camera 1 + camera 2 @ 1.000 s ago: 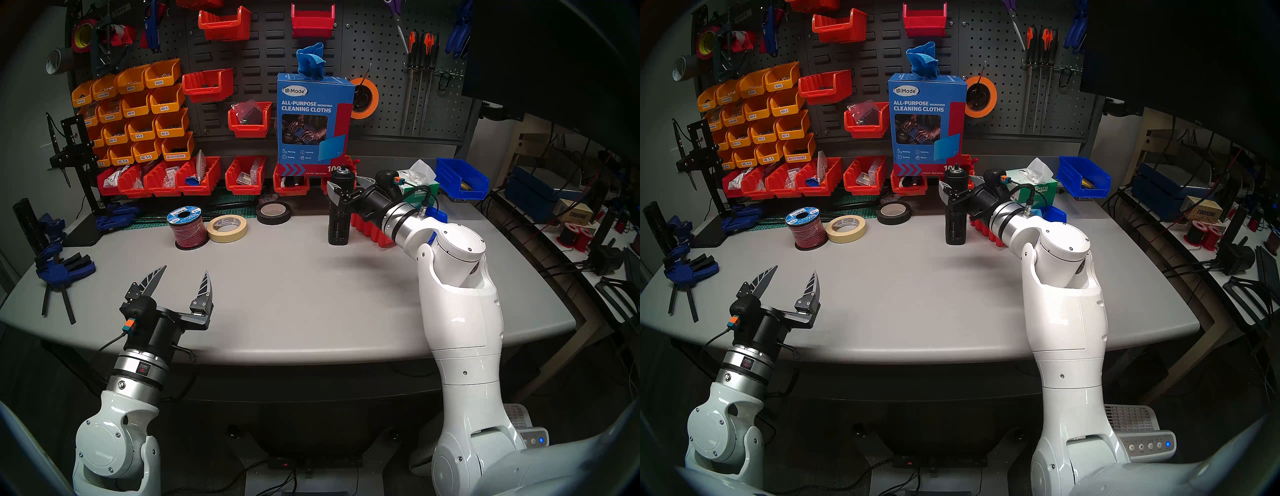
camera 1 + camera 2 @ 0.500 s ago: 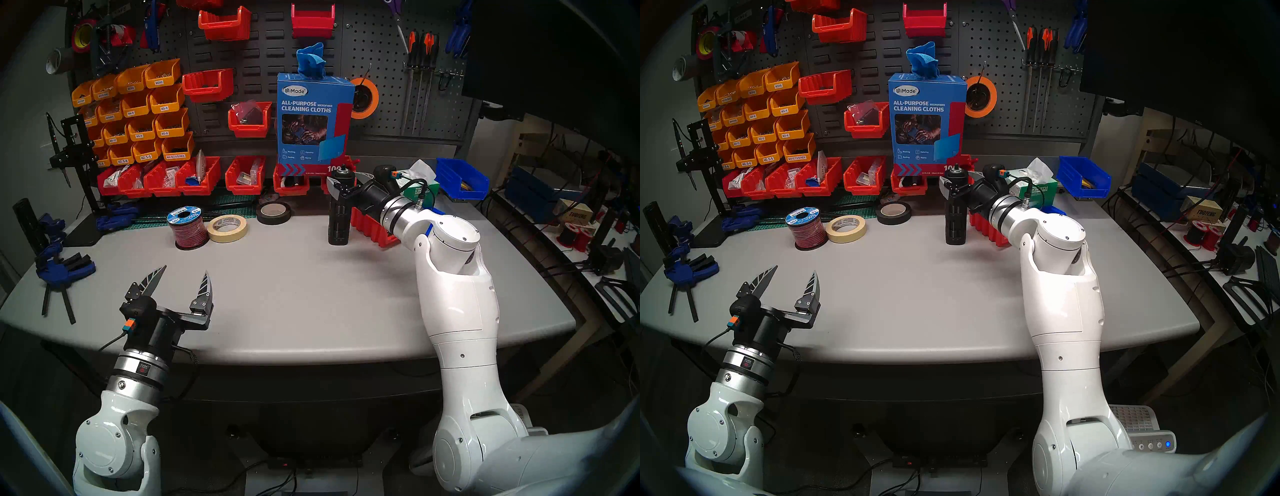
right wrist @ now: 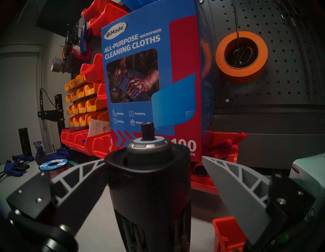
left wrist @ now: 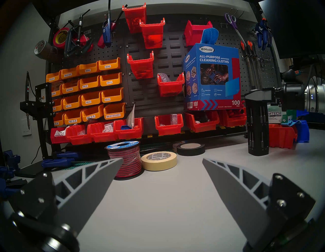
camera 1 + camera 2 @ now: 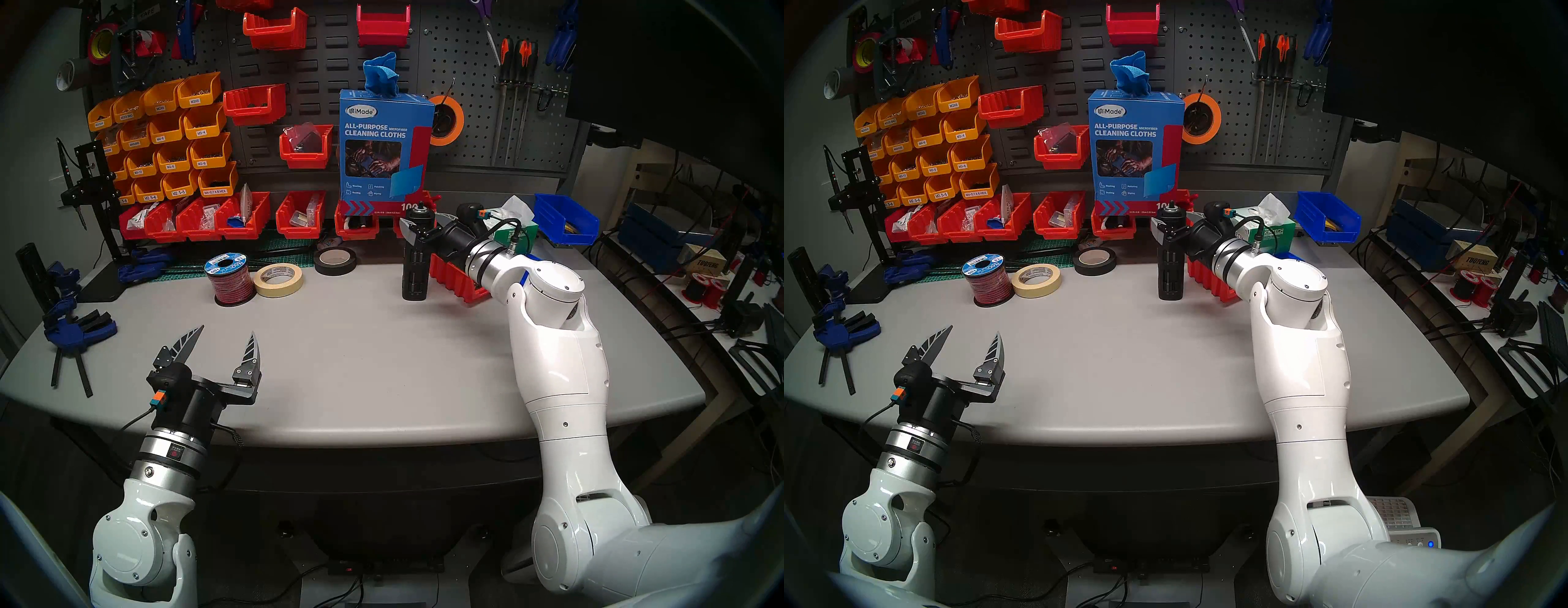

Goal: Pick a screwdriver bit and insert it into the screwdriver

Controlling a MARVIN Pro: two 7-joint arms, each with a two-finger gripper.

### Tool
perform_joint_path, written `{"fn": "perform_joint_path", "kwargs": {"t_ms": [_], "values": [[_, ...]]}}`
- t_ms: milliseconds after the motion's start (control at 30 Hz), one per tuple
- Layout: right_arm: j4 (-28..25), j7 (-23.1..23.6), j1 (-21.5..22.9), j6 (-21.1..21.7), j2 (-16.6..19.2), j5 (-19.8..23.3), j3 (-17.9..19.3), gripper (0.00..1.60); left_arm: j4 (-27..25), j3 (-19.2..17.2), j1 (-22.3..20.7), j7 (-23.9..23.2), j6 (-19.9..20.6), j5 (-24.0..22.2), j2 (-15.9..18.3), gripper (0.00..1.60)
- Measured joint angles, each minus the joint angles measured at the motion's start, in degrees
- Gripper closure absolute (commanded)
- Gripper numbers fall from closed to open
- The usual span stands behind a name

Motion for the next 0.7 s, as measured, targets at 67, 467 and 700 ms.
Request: {"fn": "perform_joint_path", "kwargs": {"t_ms": [67, 467, 700], "values": [[0.44, 0.39, 0.18, -0.10, 0.05, 0.18, 0.04, 0.18, 0.00, -0.01, -0.01, -0.03, 0.00, 0.01, -0.04, 0.00], [1.89, 2.37, 0.93, -0.74, 0.21, 0.87, 0.07, 0.52, 0.00, -0.09, -0.06, -0.23, 0.01, 0.07, -0.23, 0.00], [2.14, 3.01, 1.07, -0.87, 0.35, 0.94, 0.18, 0.56, 0.00, -0.13, -0.09, -0.32, 0.03, 0.10, -0.34, 0.00]]}}
